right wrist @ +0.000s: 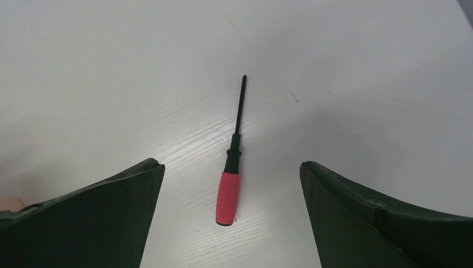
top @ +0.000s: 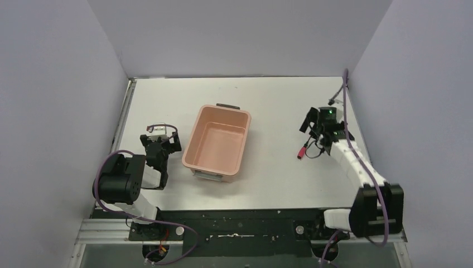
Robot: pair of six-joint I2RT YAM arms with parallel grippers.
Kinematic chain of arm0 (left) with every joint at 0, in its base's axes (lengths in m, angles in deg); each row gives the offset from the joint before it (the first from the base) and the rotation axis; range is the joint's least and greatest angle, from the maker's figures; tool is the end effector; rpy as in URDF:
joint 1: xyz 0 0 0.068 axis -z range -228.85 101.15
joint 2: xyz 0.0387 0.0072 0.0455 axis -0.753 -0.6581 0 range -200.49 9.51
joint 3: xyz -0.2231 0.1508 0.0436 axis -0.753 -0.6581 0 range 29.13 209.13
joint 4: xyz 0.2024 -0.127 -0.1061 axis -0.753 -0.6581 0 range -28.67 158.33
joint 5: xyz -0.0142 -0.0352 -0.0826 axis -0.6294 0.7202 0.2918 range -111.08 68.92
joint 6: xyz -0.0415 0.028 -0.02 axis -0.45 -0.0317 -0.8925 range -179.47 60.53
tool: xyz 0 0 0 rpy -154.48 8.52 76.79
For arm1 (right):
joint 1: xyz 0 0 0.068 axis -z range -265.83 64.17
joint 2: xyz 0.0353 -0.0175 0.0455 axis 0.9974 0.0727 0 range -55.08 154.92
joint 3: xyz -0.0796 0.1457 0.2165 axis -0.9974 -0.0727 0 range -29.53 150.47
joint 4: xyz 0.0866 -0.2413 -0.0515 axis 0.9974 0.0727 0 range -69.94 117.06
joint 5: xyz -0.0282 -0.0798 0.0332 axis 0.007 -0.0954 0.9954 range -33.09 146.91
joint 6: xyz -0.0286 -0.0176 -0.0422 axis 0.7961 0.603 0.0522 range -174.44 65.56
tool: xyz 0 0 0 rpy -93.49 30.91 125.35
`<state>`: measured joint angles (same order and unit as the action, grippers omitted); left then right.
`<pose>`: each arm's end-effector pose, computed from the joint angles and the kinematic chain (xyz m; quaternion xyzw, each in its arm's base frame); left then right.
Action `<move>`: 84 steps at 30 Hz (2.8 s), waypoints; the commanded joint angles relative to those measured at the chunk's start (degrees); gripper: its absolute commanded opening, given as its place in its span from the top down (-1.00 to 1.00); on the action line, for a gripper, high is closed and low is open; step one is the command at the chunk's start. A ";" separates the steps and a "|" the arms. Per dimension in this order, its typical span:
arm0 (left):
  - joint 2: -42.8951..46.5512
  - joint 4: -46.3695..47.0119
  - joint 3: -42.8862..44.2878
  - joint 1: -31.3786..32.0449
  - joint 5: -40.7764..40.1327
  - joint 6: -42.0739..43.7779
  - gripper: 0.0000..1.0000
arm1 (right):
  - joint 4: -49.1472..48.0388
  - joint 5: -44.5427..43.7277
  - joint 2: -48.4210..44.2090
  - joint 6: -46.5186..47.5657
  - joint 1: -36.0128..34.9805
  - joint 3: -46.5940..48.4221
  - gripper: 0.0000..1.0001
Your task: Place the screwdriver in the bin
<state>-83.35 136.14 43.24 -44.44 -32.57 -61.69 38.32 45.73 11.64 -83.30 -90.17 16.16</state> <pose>0.2466 -0.0118 0.1280 -0.0490 0.7685 0.0405 0.6367 0.2500 0.0121 0.2551 0.2317 0.8700 0.0374 0.4336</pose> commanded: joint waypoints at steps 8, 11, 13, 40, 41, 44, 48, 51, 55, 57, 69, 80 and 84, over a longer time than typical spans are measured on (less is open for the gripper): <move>0.55 1.58 0.48 -0.02 0.66 0.53 -0.95 | 10.68 -2.80 29.36 3.21 -4.32 12.67 -0.94; 0.52 1.55 0.48 -0.01 0.59 0.55 -0.95 | 10.15 0.55 33.39 3.16 -4.49 12.46 -0.67; 0.53 1.59 0.48 -0.01 0.59 0.52 -0.95 | 9.20 1.72 34.24 2.90 -4.48 10.92 -0.36; 0.57 1.50 0.48 -0.01 0.64 0.55 -0.95 | 36.23 5.65 35.03 -6.01 -39.34 68.85 1.00; 0.51 1.51 0.48 -0.05 0.71 0.55 -0.95 | 34.30 5.23 36.57 -6.25 -41.74 69.13 1.00; 0.51 1.46 0.48 -0.01 0.64 0.46 -0.95 | 31.88 4.35 42.17 -6.03 -46.10 69.47 1.00; 0.56 1.49 0.48 -0.05 0.62 0.51 -0.95 | 30.07 2.15 48.29 -5.65 -48.51 66.41 1.00; 0.53 1.47 0.48 -0.01 0.63 0.49 -0.95 | 26.81 2.42 50.88 -5.72 -49.38 61.86 1.00; 0.57 1.54 0.48 -0.01 0.66 0.50 -0.95 | 22.96 2.16 54.09 -6.12 -49.30 55.92 1.00; 0.57 1.50 0.48 -0.01 0.61 0.50 -0.95 | 20.83 1.79 55.13 -6.12 -49.20 53.28 1.00; 0.50 1.51 0.48 -0.01 0.64 0.50 -0.95 | 17.80 -0.83 55.49 -6.20 -48.64 49.85 -0.24; 0.56 1.52 0.48 -0.01 0.61 0.52 -0.95 | 19.74 -1.05 43.42 2.56 -49.71 57.99 -0.99; 0.50 1.51 0.48 -0.01 0.64 0.49 -0.95 | 15.57 -0.72 35.44 6.62 -49.02 55.54 -1.00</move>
<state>-83.35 136.14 43.26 -44.44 -32.59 -61.69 59.50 45.81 58.33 -82.10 -139.46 70.35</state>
